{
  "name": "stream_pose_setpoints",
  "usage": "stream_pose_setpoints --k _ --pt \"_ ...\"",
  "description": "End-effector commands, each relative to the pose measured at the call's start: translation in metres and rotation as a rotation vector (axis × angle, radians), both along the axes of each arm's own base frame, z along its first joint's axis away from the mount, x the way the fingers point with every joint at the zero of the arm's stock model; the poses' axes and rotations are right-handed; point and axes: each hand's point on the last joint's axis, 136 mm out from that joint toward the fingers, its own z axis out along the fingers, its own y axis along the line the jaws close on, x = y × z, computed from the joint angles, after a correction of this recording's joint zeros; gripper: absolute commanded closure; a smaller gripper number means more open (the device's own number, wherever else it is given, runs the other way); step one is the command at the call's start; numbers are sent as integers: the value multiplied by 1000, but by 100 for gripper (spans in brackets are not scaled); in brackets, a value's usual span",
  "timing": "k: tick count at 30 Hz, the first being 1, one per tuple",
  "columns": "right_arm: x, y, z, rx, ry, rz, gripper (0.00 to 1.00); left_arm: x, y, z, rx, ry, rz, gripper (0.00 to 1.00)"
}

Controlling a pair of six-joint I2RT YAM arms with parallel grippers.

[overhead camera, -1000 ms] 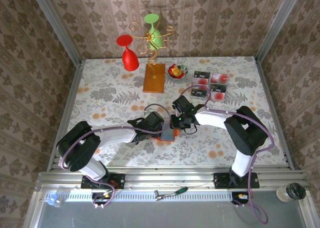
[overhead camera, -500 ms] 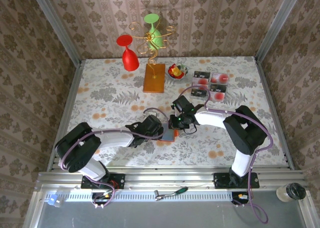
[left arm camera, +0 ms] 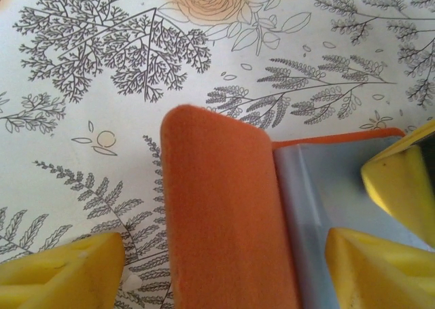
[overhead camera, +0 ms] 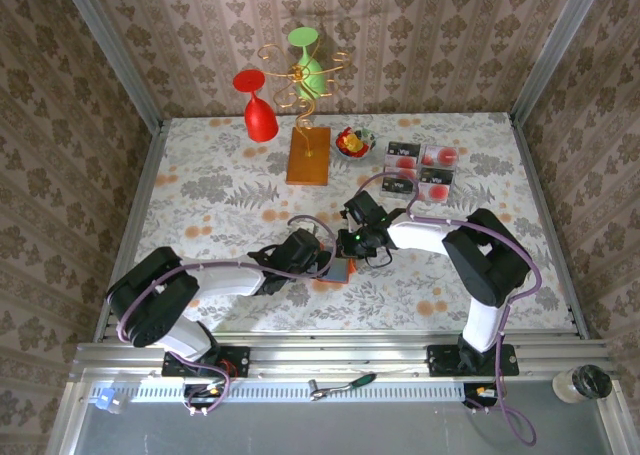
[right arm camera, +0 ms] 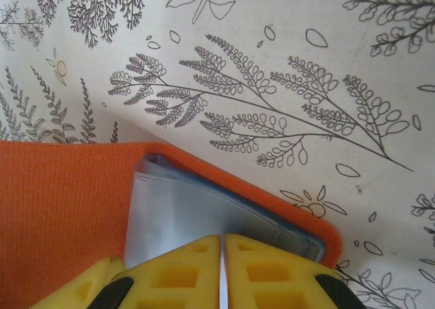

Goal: Put the credit cards into the card holder
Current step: Flip over the card slot on the card holder.

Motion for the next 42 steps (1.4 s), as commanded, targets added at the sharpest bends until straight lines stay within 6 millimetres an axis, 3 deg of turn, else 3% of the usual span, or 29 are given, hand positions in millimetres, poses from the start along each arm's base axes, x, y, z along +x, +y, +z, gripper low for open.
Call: stream_pose_setpoints --k 1,7,17,21,23,28,37,42 --pt "-2 9 -2 22 27 3 88 -5 -2 4 -14 -16 -35 20" --pt "1 14 -2 40 35 -4 88 -8 2 -4 0 -5 -31 21" --pt "5 16 7 53 23 -10 87 -12 10 -20 37 19 -23 34" --pt "8 15 22 65 -6 -18 77 -13 12 -25 42 29 -17 38" --pt "11 9 29 63 -23 -35 67 -13 13 -25 41 29 -15 37" --pt "12 -4 34 52 -43 -72 53 -12 12 -25 35 25 -10 38" --pt "11 -4 21 49 -15 -86 45 -13 13 -25 35 27 -9 38" --pt "11 2 14 68 4 -69 47 -13 13 -25 36 25 -7 38"
